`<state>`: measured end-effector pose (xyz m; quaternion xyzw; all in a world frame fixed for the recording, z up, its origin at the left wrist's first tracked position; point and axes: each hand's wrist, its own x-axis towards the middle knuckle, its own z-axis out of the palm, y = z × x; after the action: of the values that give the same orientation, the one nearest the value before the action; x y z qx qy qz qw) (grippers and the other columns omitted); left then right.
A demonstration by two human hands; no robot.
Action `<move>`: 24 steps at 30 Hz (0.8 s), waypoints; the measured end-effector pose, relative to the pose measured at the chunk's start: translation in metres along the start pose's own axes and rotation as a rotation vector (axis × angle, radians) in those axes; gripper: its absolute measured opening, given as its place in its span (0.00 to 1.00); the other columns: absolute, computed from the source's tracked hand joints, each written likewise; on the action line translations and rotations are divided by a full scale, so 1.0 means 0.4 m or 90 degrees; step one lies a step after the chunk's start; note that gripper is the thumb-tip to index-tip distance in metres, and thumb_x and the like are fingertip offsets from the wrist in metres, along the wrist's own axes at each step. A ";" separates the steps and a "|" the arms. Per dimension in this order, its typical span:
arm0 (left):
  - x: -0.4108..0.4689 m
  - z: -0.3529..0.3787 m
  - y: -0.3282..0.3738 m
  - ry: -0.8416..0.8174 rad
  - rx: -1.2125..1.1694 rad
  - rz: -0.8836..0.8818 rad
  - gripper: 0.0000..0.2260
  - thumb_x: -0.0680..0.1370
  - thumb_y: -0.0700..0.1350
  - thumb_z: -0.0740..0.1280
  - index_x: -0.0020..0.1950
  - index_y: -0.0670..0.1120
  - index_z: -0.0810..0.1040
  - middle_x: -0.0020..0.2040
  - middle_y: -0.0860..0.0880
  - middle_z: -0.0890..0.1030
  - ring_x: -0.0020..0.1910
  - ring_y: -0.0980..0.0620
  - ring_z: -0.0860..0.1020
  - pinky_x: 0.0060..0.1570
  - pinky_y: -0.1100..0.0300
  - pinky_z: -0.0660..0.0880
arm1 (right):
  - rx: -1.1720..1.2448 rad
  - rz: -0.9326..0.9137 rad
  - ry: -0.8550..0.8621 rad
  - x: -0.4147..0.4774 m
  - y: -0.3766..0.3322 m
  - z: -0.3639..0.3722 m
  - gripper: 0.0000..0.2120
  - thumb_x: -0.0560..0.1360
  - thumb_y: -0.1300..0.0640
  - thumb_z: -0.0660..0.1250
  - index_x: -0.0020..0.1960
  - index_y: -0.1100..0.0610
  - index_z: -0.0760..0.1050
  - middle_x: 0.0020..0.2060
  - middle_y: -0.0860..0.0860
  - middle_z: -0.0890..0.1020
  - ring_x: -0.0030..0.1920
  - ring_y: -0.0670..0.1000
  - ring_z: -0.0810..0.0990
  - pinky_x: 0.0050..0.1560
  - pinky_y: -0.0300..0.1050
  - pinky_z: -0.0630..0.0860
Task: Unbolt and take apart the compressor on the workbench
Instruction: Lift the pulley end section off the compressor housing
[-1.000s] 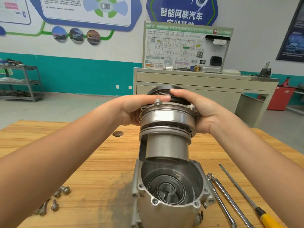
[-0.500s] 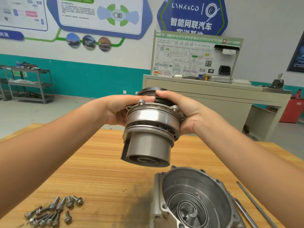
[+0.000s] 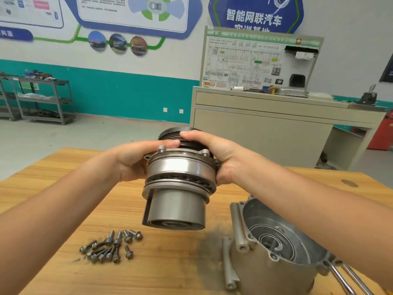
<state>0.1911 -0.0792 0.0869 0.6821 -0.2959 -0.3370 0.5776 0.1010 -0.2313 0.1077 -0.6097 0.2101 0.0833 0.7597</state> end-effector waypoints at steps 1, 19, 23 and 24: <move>-0.011 -0.003 -0.016 0.002 -0.005 -0.006 0.52 0.41 0.62 0.81 0.61 0.41 0.76 0.55 0.40 0.81 0.52 0.43 0.79 0.59 0.47 0.71 | -0.003 0.007 0.007 0.002 0.015 0.008 0.28 0.46 0.53 0.78 0.45 0.59 0.79 0.37 0.57 0.84 0.36 0.57 0.82 0.43 0.50 0.79; -0.059 -0.013 -0.279 0.011 -0.192 -0.111 0.49 0.42 0.59 0.83 0.59 0.39 0.79 0.57 0.38 0.80 0.59 0.39 0.76 0.66 0.43 0.68 | -0.082 0.156 0.000 0.074 0.178 0.066 0.19 0.60 0.51 0.76 0.47 0.58 0.79 0.40 0.55 0.84 0.37 0.53 0.81 0.42 0.44 0.79; -0.039 -0.001 -0.277 0.019 -0.195 -0.132 0.50 0.40 0.59 0.82 0.59 0.40 0.79 0.56 0.39 0.81 0.57 0.40 0.78 0.63 0.45 0.71 | -0.086 0.171 0.010 0.078 0.173 0.048 0.25 0.50 0.51 0.77 0.45 0.58 0.79 0.40 0.55 0.84 0.39 0.54 0.81 0.46 0.47 0.78; -0.036 0.004 -0.276 0.029 -0.192 -0.139 0.51 0.39 0.59 0.82 0.59 0.41 0.79 0.56 0.39 0.81 0.58 0.40 0.78 0.63 0.45 0.71 | -0.095 0.176 0.013 0.078 0.170 0.043 0.26 0.49 0.51 0.76 0.45 0.58 0.79 0.40 0.55 0.83 0.40 0.54 0.81 0.49 0.48 0.78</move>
<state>0.1828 -0.0515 -0.0207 0.6234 -0.1529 -0.4226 0.6399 0.1067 -0.2023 0.0367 -0.6305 0.2929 0.1964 0.6914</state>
